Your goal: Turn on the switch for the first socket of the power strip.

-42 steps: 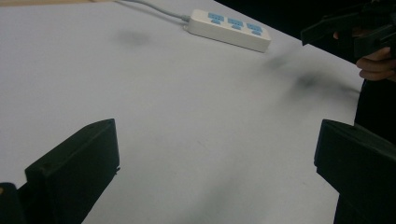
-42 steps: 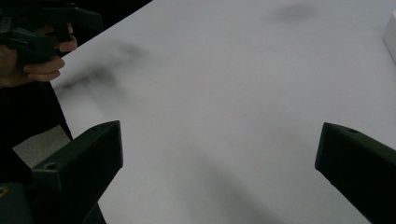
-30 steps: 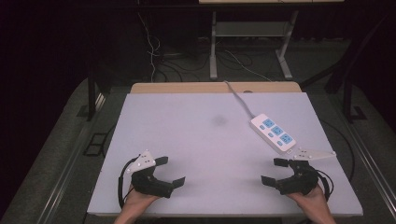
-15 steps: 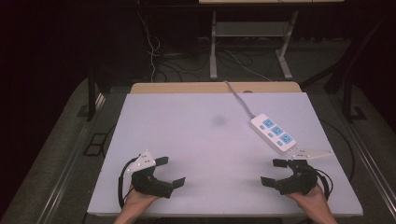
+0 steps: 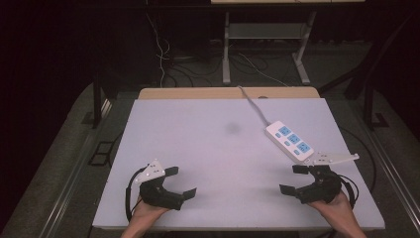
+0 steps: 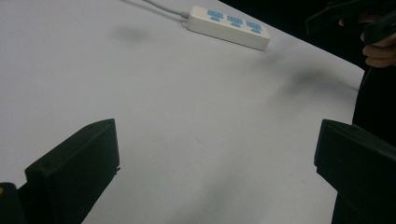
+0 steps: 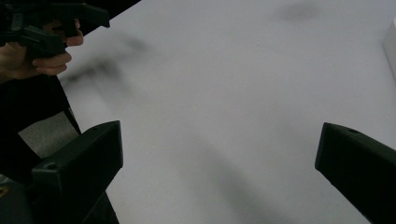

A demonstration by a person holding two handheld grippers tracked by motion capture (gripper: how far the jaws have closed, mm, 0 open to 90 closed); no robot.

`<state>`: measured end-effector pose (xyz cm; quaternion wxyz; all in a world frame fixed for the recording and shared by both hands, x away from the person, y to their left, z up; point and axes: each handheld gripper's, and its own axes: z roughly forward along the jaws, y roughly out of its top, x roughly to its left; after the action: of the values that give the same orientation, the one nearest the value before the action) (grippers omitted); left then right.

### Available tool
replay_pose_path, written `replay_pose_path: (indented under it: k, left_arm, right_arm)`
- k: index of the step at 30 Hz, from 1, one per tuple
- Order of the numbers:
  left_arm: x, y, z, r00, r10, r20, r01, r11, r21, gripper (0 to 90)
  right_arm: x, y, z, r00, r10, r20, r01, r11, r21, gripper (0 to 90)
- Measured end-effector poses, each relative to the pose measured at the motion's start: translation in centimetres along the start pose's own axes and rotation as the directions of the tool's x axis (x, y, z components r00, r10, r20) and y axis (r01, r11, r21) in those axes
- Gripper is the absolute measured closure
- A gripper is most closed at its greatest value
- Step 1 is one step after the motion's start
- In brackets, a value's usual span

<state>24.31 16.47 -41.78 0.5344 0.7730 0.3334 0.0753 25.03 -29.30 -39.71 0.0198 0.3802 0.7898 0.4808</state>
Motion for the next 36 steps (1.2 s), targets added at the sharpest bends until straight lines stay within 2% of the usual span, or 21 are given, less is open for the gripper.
replay_pose_path:
  k: [17, 36]
  left_arm:
    - [0.0, -0.1, -0.2, 0.9999, -0.01, -0.014, 0.01, 0.9999, -0.008, 0.0]
    - [0.1, -0.1, -0.3, 0.9997, -0.018, -0.017, 0.018, 0.9998, -0.014, 0.0]
  right_arm:
    - [-1.5, 1.3, -1.0, 1.0, 0.003, 0.005, -0.003, 0.999, 0.036, 0.6]
    - [-3.0, 3.9, -1.2, 0.9999, -0.011, 0.006, 0.01, 0.996, 0.083, 0.6]
